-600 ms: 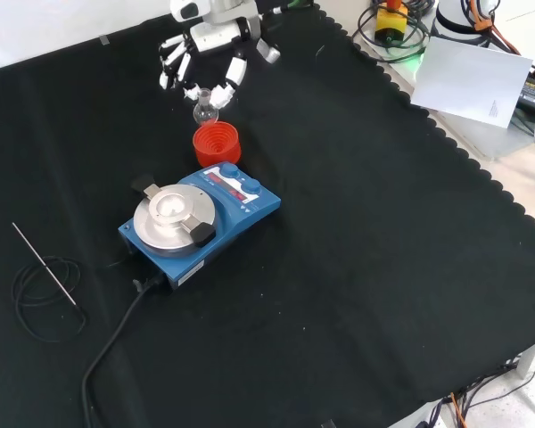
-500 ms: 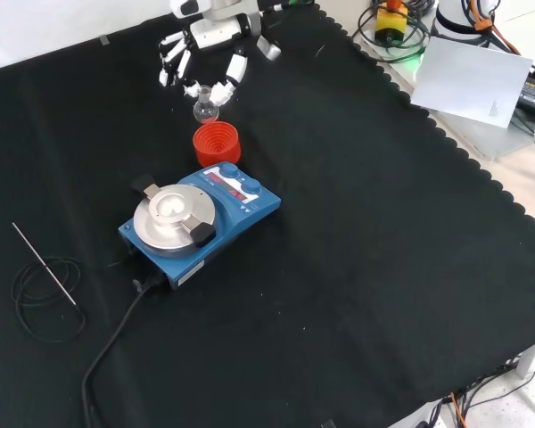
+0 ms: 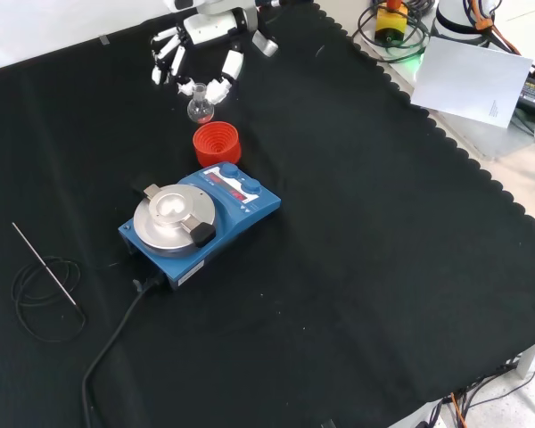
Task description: Place the round-bottom flask on the heater.
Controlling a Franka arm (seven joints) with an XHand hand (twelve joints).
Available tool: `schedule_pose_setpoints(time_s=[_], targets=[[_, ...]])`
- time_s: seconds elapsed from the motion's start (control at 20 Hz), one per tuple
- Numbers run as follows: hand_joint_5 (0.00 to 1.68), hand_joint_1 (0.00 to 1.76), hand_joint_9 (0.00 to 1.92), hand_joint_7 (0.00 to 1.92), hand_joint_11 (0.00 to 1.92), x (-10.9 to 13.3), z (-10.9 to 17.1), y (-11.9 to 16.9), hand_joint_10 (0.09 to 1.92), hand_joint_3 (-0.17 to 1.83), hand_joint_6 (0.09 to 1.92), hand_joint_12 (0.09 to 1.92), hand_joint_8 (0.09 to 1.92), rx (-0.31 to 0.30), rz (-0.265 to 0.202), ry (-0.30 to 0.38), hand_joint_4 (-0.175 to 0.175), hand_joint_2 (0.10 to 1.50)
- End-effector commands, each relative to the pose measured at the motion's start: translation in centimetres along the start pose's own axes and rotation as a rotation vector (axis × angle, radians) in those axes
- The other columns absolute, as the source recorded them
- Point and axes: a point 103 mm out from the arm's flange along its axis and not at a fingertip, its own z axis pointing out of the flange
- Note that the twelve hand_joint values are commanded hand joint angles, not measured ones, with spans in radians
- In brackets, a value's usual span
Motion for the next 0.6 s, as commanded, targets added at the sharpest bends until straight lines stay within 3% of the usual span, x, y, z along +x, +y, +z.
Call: schedule_pose_setpoints(time_s=[0.05,0.6], targets=[[0.98,1.02,0.52,0.36,0.0,4.8,-0.6,2.4,0.67,0.74,1.21,1.36,0.65,0.021,-0.064,-0.002,0.175,0.77],[0.99,1.03,0.52,0.36,0.0,11.4,-0.9,5.4,0.68,0.76,1.21,1.36,0.65,0.043,-0.164,-0.016,0.162,0.76]])
